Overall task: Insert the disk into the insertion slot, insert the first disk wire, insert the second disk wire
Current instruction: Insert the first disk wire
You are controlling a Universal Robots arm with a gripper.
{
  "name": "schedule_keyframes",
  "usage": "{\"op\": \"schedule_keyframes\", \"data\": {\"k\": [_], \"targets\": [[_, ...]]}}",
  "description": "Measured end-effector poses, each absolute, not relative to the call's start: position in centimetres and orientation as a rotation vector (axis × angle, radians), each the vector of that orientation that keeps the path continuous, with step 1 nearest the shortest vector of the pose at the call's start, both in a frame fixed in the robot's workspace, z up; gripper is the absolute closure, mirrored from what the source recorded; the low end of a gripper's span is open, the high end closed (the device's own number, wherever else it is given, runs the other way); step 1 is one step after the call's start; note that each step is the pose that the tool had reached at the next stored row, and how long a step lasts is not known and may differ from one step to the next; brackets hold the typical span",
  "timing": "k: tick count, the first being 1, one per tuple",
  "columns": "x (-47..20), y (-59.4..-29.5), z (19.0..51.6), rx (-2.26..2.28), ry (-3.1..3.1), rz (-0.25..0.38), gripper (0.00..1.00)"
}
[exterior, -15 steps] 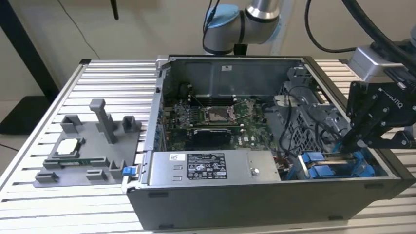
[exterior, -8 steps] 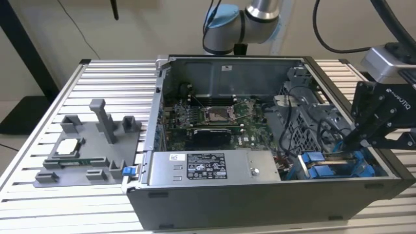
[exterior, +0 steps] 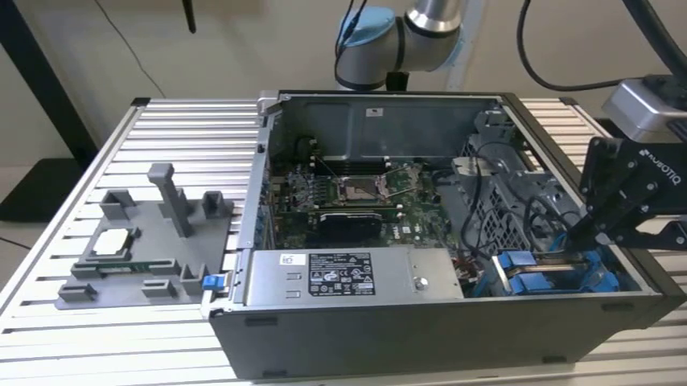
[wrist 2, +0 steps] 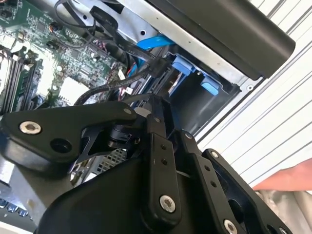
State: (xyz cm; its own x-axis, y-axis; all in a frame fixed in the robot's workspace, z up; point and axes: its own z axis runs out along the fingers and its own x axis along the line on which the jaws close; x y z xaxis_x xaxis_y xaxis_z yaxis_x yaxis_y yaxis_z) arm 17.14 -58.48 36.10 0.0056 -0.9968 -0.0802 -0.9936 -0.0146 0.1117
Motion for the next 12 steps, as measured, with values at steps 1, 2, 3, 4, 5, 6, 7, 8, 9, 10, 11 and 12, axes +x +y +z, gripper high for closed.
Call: {"op": "schedule_keyframes", "data": {"k": [1,2,3,4,5,6,7,8,9,10,11,12], "targets": [[17.16,-58.48,36.08,2.217,-2.183,-0.212,1.0],[17.18,-58.49,36.05,2.222,-2.178,-0.212,1.0],[17.19,-58.49,36.03,2.226,-2.173,-0.212,1.0],[17.19,-58.49,36.03,2.229,-2.169,-0.212,1.0],[17.19,-58.49,36.03,2.23,-2.169,-0.212,1.0],[17.19,-58.48,36.03,2.23,-2.169,-0.212,1.0],[17.19,-58.48,36.01,2.23,-2.168,-0.212,1.0],[17.19,-58.48,35.96,2.23,-2.169,-0.213,1.0],[17.19,-58.47,35.89,2.231,-2.169,-0.213,1.0],[17.19,-58.47,35.82,2.231,-2.169,-0.213,1.0],[17.2,-58.47,35.73,2.231,-2.169,-0.214,1.0],[17.2,-58.47,35.64,2.232,-2.169,-0.214,1.0]]}}
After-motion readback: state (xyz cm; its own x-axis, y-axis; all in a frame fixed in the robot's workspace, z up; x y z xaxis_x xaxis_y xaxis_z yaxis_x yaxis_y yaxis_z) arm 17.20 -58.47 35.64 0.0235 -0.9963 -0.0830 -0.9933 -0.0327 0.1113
